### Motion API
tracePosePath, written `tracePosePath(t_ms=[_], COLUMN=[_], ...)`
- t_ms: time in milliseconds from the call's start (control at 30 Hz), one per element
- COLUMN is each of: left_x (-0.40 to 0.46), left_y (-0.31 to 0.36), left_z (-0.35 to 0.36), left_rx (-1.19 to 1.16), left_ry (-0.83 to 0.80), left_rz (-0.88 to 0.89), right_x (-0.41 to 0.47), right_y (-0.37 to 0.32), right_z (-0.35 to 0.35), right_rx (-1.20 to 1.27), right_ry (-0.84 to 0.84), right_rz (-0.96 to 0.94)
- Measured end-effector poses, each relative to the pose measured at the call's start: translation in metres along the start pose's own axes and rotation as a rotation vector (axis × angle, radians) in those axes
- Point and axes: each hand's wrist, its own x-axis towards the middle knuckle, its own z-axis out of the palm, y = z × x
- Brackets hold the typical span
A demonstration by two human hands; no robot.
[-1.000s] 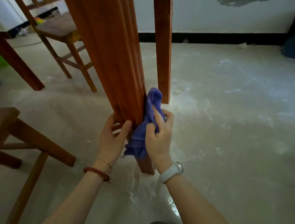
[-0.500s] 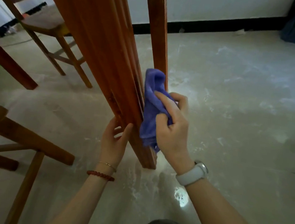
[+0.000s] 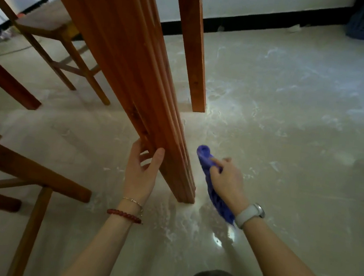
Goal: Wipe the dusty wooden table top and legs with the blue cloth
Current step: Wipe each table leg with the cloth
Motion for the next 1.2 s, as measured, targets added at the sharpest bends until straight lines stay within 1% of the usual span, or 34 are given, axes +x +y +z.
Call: tracePosePath(t_ms=[33,67,100,133,167,200,233,267,300,333,367,400,433,467,500,567,633,667,700,733,833,900,967,1033,1100,1200], left_x=[0.001,0.001,0.001,0.000,-0.001,-0.001,-0.003,-0.003,-0.003,-0.002,-0.002,-0.001,-0.001,-0.001,-0.002,-0.006,-0.014,-0.021,-0.030,-0.040,-0.073,-0.091,-0.110,-0.128,-0.141,-0.152], left_y=[-0.004,-0.009,-0.014,-0.021,-0.029,-0.036,-0.042,-0.047,-0.050,-0.052,-0.053,-0.054,-0.054,-0.055,-0.056,-0.052,-0.035,-0.021,-0.005,0.014,0.077,0.130,0.185,0.232,0.269,0.323], left_z=[0.001,0.003,0.004,0.006,0.007,0.009,0.010,0.011,0.012,0.012,0.013,0.014,0.015,0.016,0.016,0.016,0.015,0.013,0.011,0.010,0.004,-0.003,-0.014,-0.026,-0.034,-0.048], left_rx=[0.004,0.006,0.011,0.015,0.014,0.014,0.015,0.019,0.027,0.043,0.059,0.078,0.094,0.115,0.145,0.271,0.493,0.618,0.723,0.796,0.883,0.874,0.891,0.906,0.913,0.857], left_ry=[-0.004,-0.007,-0.009,-0.008,-0.004,-0.008,-0.021,-0.037,-0.050,-0.058,-0.066,-0.076,-0.089,-0.101,-0.115,-0.171,-0.281,-0.352,-0.418,-0.476,-0.603,-0.599,-0.572,-0.576,-0.583,-0.566], left_rz=[-0.008,-0.020,-0.031,-0.038,-0.041,-0.050,-0.065,-0.081,-0.093,-0.104,-0.111,-0.116,-0.123,-0.137,-0.165,-0.284,-0.448,-0.496,-0.490,-0.445,-0.264,-0.187,-0.061,0.016,0.003,-0.087], right_x=[-0.002,-0.005,-0.009,-0.014,-0.018,-0.021,-0.024,-0.023,-0.021,-0.018,-0.015,-0.015,-0.018,-0.022,-0.029,-0.042,-0.059,-0.067,-0.076,-0.086,-0.123,-0.147,-0.170,-0.189,-0.201,-0.211], right_y=[-0.010,-0.022,-0.034,-0.041,-0.043,-0.038,-0.029,-0.014,0.003,0.025,0.046,0.062,0.071,0.074,0.074,0.062,0.040,0.027,0.013,0.001,-0.039,-0.071,-0.105,-0.143,-0.177,-0.224], right_z=[-0.003,-0.005,-0.005,0.002,0.014,0.029,0.043,0.058,0.067,0.075,0.081,0.083,0.081,0.076,0.069,0.045,0.011,-0.009,-0.031,-0.051,-0.113,-0.158,-0.202,-0.247,-0.286,-0.343], right_rx=[0.157,0.308,0.397,0.430,0.410,0.394,0.396,0.409,0.373,0.278,0.127,-0.018,-0.113,-0.129,-0.097,-0.053,0.005,0.034,0.050,0.073,0.123,0.160,0.182,0.192,0.174,0.126], right_ry=[0.144,0.260,0.346,0.389,0.383,0.354,0.295,0.221,0.119,-0.039,-0.244,-0.440,-0.581,-0.643,-0.628,-0.543,-0.437,-0.397,-0.373,-0.356,-0.277,-0.163,-0.046,0.031,0.076,0.098], right_rz=[-0.086,-0.212,-0.346,-0.467,-0.549,-0.557,-0.465,-0.302,-0.133,0.027,0.150,0.218,0.267,0.301,0.313,0.325,0.348,0.357,0.384,0.410,0.478,0.478,0.510,0.532,0.521,0.543])
